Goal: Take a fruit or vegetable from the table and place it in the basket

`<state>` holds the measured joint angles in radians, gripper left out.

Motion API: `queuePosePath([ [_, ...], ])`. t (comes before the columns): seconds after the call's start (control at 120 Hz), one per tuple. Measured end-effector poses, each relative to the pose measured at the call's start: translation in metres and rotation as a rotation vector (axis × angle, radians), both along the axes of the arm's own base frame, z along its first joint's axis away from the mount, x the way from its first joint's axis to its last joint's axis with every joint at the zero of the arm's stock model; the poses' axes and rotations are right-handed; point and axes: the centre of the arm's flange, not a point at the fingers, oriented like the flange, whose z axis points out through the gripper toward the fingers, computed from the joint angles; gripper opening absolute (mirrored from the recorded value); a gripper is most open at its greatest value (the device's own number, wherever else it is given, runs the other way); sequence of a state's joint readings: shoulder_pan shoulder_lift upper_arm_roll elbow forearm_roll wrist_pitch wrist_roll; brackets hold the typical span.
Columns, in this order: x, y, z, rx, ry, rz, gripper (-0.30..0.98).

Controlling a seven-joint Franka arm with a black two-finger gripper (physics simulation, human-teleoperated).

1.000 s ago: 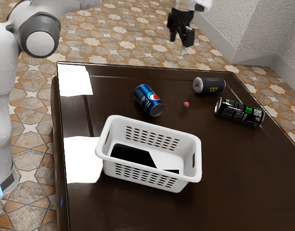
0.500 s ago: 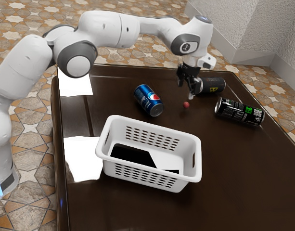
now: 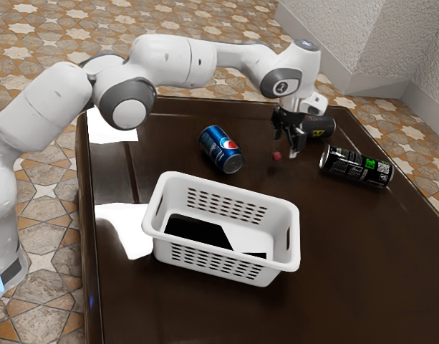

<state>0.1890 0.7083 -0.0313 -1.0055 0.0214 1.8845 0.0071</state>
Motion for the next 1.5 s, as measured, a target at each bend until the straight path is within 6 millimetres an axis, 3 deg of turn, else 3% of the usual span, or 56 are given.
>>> queuePosePath([
  [0.225, -0.003, 0.007, -0.011, -0.001, 0.024, 0.007, 0.69],
  [0.683, -0.001, 0.001, -0.035, -0.01, 0.063, 0.001, 0.67],
  [0.958, 0.0, 0.0, -0.044, -0.016, 0.073, 0.006, 0.23],
  [1.117, 0.001, 0.001, -0.041, -0.014, 0.066, 0.011, 0.15],
  [1.225, -0.003, -0.002, -0.017, -0.007, 0.04, 0.009, 0.14],
  [1.3, -0.025, -0.019, 0.033, -0.006, 0.012, -0.01, 0.14],
  [1.358, -0.056, -0.048, 0.084, -0.002, -0.015, -0.045, 0.15],
  [1.417, -0.094, -0.092, 0.133, 0.0, -0.044, -0.107, 0.15],
  [1.5, -0.146, -0.145, 0.169, 0.008, -0.048, -0.187, 0.15],
])
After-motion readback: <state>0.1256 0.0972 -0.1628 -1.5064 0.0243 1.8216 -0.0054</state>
